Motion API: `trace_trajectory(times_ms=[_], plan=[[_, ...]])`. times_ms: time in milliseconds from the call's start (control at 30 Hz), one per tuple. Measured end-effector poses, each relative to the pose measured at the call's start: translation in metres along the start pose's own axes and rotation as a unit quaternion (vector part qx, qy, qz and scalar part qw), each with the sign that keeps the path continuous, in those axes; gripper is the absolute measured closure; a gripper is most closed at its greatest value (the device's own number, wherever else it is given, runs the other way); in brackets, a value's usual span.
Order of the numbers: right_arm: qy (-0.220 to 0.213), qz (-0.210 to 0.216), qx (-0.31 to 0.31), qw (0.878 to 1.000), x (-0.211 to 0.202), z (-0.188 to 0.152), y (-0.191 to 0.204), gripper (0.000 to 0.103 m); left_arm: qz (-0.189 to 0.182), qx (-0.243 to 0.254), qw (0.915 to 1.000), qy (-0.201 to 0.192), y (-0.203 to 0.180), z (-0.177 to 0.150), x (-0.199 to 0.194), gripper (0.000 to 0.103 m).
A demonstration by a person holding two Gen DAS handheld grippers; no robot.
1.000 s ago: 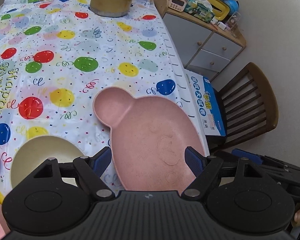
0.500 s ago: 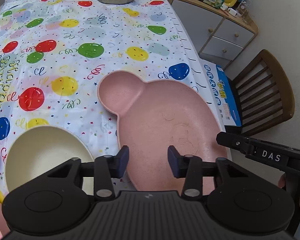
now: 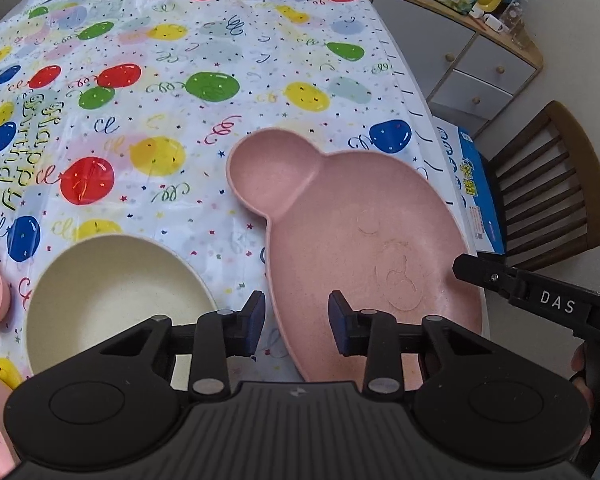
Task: Organize plates and bowls
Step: 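Close the left gripper on the bear plate rim while the right gripper closes too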
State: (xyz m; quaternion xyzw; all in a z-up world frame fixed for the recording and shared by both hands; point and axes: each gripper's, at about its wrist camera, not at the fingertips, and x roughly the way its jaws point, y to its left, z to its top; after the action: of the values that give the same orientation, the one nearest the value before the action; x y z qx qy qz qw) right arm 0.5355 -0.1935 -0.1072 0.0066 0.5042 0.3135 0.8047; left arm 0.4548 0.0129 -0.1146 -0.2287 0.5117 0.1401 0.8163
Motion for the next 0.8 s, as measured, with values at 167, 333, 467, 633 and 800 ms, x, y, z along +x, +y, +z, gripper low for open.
trace_trajectory(times_ms=[167,333,467,633,800], plan=[[0.0,-0.006,-0.001,1.0,0.003,-0.002,0.002,0.085,0.008,-0.004,1.0,-0.003,0.0,-0.002,0.002,0.08],[-0.004,-0.019,-0.009,1.0,0.004,-0.003,0.004,0.091,0.028,0.009,0.9995,-0.008,-0.004,-0.004,0.004,0.088],[-0.008,-0.04,-0.026,0.999,0.003,-0.006,0.008,0.1,0.033,0.003,0.9994,-0.01,-0.001,-0.005,0.003,0.094],[-0.015,-0.045,-0.047,0.998,-0.005,-0.012,0.013,0.101,0.03,0.003,0.9995,-0.009,0.0,-0.009,0.0,0.094],[-0.012,-0.051,-0.054,0.997,-0.016,-0.021,0.014,0.101,0.018,0.012,0.9998,-0.005,-0.006,-0.017,-0.006,0.094]])
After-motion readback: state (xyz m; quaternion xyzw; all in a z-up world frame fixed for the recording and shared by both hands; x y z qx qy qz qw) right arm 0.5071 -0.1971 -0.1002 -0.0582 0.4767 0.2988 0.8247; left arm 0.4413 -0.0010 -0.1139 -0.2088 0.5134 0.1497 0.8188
